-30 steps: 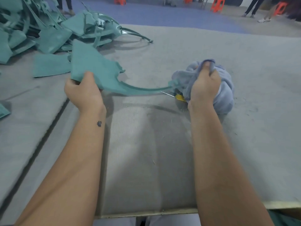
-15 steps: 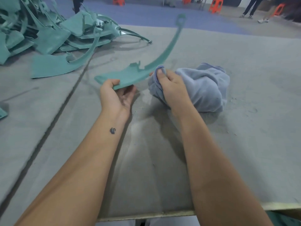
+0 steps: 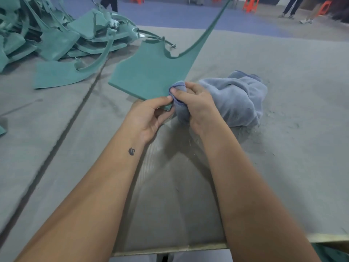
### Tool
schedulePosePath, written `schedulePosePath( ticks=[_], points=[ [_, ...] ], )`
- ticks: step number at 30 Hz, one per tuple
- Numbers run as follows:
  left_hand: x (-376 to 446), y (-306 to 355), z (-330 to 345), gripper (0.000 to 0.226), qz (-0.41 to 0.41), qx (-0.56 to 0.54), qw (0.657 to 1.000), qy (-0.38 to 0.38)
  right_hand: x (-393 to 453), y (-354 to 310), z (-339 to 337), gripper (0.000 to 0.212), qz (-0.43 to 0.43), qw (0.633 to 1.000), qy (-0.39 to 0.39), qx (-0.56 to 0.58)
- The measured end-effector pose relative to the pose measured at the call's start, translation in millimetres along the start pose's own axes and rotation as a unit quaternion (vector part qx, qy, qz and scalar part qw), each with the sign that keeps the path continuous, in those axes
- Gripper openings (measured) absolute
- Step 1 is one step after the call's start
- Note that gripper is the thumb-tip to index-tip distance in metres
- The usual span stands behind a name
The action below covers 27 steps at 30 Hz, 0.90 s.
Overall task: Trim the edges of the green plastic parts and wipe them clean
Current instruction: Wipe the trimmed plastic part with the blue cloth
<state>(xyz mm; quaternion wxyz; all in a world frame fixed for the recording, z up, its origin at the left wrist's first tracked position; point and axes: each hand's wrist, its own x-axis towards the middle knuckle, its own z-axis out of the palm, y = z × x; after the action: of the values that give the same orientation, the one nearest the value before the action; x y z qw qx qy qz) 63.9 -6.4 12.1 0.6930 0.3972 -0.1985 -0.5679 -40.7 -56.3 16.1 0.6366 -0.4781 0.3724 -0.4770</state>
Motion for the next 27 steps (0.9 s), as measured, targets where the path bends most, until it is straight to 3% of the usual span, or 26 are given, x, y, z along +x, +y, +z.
schedulePosePath(
  ticks=[5,9,10,13,15,17,22,27],
  points=[
    [-2,10,-4,0.022,-0.030,0.093,0.995,-0.019,-1,-1,0,0.017,-0.011,0.999,0.050,-0.016],
    [-6,14,-6,0.020,-0.069,0.146,0.986,-0.042,5,-5,-3,0.005,-0.057,0.990,0.124,0.039],
    [-8,14,-7,0.020,-0.074,0.163,0.982,-0.050,6,-7,-7,0.006,-0.072,0.985,0.146,0.049],
    [-10,17,-8,0.019,-0.098,0.188,0.975,-0.064,10,-10,-16,0.035,-0.116,0.974,0.189,0.033],
    [-11,20,-8,0.020,-0.111,0.185,0.974,-0.067,9,-12,-17,0.021,-0.132,0.964,0.229,0.010],
    [-12,22,-7,0.024,-0.119,0.177,0.974,-0.071,8,-14,-18,0.022,-0.154,0.951,0.268,0.002],
    [-15,32,-15,0.032,-0.150,0.154,0.973,-0.079,6,-17,-23,0.022,-0.178,0.942,0.283,0.021],
    [-12,42,-25,0.011,-0.159,0.187,0.969,-0.013,10,-22,-36,0.011,-0.193,0.930,0.296,0.101]
  ],
)
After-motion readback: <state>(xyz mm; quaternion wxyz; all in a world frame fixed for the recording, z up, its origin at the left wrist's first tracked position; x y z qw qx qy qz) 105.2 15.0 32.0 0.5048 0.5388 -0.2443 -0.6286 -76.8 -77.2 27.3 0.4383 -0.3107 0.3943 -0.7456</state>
